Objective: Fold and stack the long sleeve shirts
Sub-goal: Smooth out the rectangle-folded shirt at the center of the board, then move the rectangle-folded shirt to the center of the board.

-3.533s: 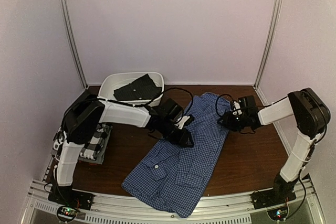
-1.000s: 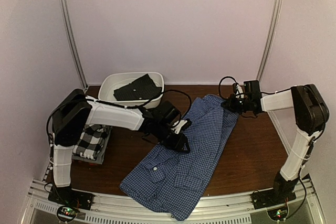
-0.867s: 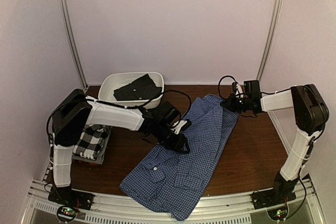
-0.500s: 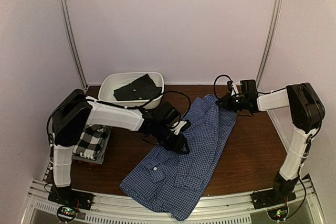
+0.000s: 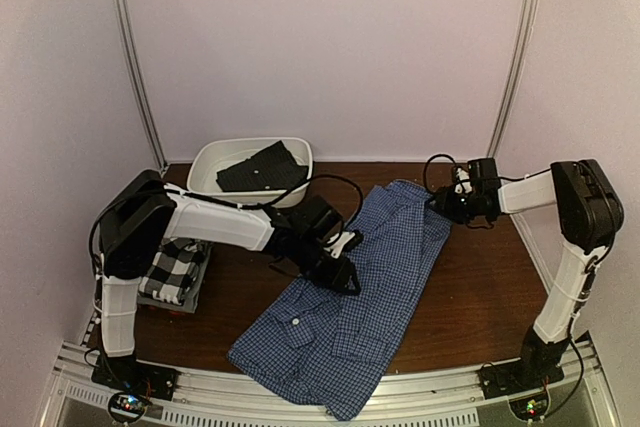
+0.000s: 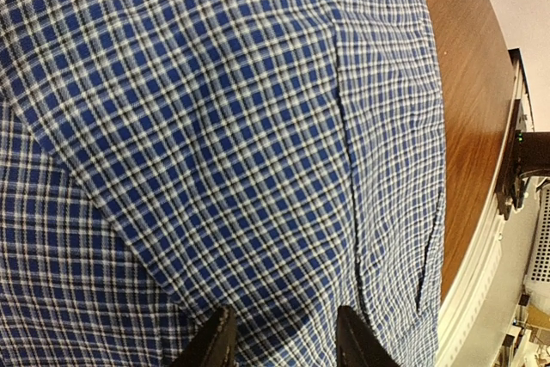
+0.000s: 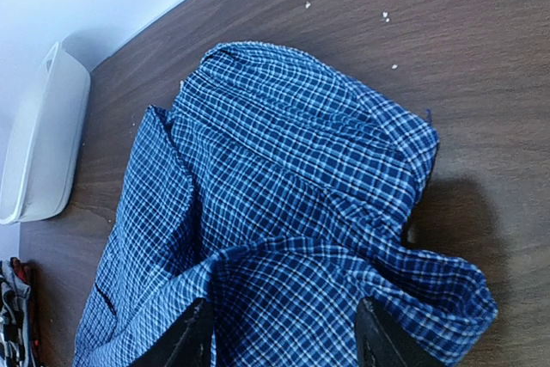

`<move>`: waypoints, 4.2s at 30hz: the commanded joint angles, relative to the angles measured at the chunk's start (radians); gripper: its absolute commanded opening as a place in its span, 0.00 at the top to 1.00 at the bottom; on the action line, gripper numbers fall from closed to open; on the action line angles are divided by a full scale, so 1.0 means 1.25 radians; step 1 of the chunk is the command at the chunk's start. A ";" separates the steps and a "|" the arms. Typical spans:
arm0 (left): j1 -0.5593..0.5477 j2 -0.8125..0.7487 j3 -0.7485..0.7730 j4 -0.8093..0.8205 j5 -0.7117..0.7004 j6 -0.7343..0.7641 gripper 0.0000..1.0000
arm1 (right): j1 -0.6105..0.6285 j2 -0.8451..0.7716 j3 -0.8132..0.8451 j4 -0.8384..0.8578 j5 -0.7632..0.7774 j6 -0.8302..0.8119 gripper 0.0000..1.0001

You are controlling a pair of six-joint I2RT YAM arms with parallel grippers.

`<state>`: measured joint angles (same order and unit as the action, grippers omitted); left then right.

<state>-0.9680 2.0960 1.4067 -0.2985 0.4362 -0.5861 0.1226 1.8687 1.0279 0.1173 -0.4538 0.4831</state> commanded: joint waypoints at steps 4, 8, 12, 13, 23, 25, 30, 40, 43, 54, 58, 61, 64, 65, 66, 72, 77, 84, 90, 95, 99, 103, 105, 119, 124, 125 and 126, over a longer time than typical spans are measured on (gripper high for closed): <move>-0.001 0.006 -0.015 0.033 0.012 -0.003 0.59 | -0.006 -0.076 -0.043 0.007 0.020 0.010 0.42; -0.001 0.007 -0.013 0.036 0.013 -0.004 0.59 | 0.009 -0.076 -0.063 0.051 -0.030 0.047 0.42; -0.001 0.010 -0.008 0.036 0.015 -0.002 0.59 | 0.013 -0.062 -0.097 0.085 -0.037 0.074 0.42; -0.001 0.010 -0.007 0.036 0.015 -0.002 0.59 | 0.009 -0.052 -0.105 0.085 -0.035 0.076 0.42; 0.000 0.008 -0.012 0.035 0.021 0.000 0.59 | -0.115 -0.039 -0.168 0.066 -0.011 0.109 0.43; -0.001 0.008 -0.010 0.035 0.021 0.000 0.59 | -0.114 -0.049 -0.166 0.063 -0.019 0.114 0.43; -0.001 0.006 -0.005 0.036 0.022 0.001 0.59 | -0.098 -0.108 -0.169 0.057 -0.008 0.122 0.43; -0.001 0.003 -0.005 0.036 0.022 0.003 0.59 | 0.104 -0.160 -0.125 0.071 0.046 0.159 0.48; -0.001 0.003 -0.005 0.034 0.021 0.003 0.59 | 0.144 -0.105 -0.094 0.098 0.007 0.167 0.57; -0.001 -0.010 0.001 0.013 0.005 0.009 0.59 | 0.100 0.120 0.049 0.111 -0.041 0.193 0.72; 0.000 -0.012 0.003 0.011 0.001 0.009 0.59 | 0.062 0.174 0.095 0.102 -0.044 0.207 0.71; 0.000 -0.013 0.008 0.011 -0.001 0.009 0.59 | 0.055 0.159 0.107 0.089 -0.045 0.203 0.69; 0.000 -0.010 0.013 0.014 -0.002 0.009 0.59 | 0.067 0.098 0.076 0.091 -0.038 0.200 0.66; -0.001 -0.009 0.016 0.015 0.001 0.009 0.59 | 0.071 0.071 0.057 0.095 -0.039 0.201 0.66; 0.000 -0.007 0.019 0.015 0.002 0.009 0.59 | 0.077 0.043 0.032 0.102 -0.038 0.205 0.65; 0.000 0.001 0.025 0.017 0.006 0.011 0.59 | 0.127 -0.147 -0.215 0.221 -0.024 0.279 0.64; 0.000 0.003 0.023 0.022 0.010 0.009 0.59 | 0.171 -0.238 -0.396 0.316 -0.001 0.341 0.64; 0.000 0.006 0.022 0.023 0.012 0.009 0.59 | 0.177 -0.213 -0.525 0.419 0.024 0.386 0.64; 0.000 -0.007 0.021 0.017 0.004 0.010 0.59 | 0.177 -0.258 -0.514 0.376 0.052 0.390 0.64; 0.009 -0.052 0.011 0.000 -0.042 0.016 0.59 | 0.191 -0.343 -0.441 0.215 0.116 0.331 0.64; 0.054 -0.109 -0.023 -0.022 -0.082 0.033 0.59 | 0.193 -0.399 -0.413 0.105 0.188 0.294 0.63; 0.107 -0.163 -0.079 -0.039 -0.116 0.050 0.58 | 0.160 -0.412 -0.420 0.048 0.223 0.282 0.62; 0.131 -0.188 -0.113 -0.038 -0.115 0.052 0.58 | 0.134 -0.409 -0.439 0.064 0.206 0.290 0.62; 0.177 -0.289 -0.236 -0.018 -0.134 0.044 0.58 | 0.107 -0.228 -0.396 0.131 0.173 0.304 0.68; 0.181 -0.301 -0.248 -0.015 -0.135 0.044 0.58 | 0.084 -0.179 -0.321 0.105 0.182 0.285 0.89; 0.180 -0.301 -0.250 -0.013 -0.133 0.044 0.58 | 0.079 -0.164 -0.297 0.095 0.185 0.276 0.92; 0.181 -0.302 -0.251 -0.010 -0.129 0.043 0.58 | 0.073 -0.142 -0.264 0.080 0.187 0.262 0.94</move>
<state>-0.7513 1.7473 1.1080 -0.3408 0.2794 -0.5407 0.2379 1.6302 0.5888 0.2565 -0.2428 0.8566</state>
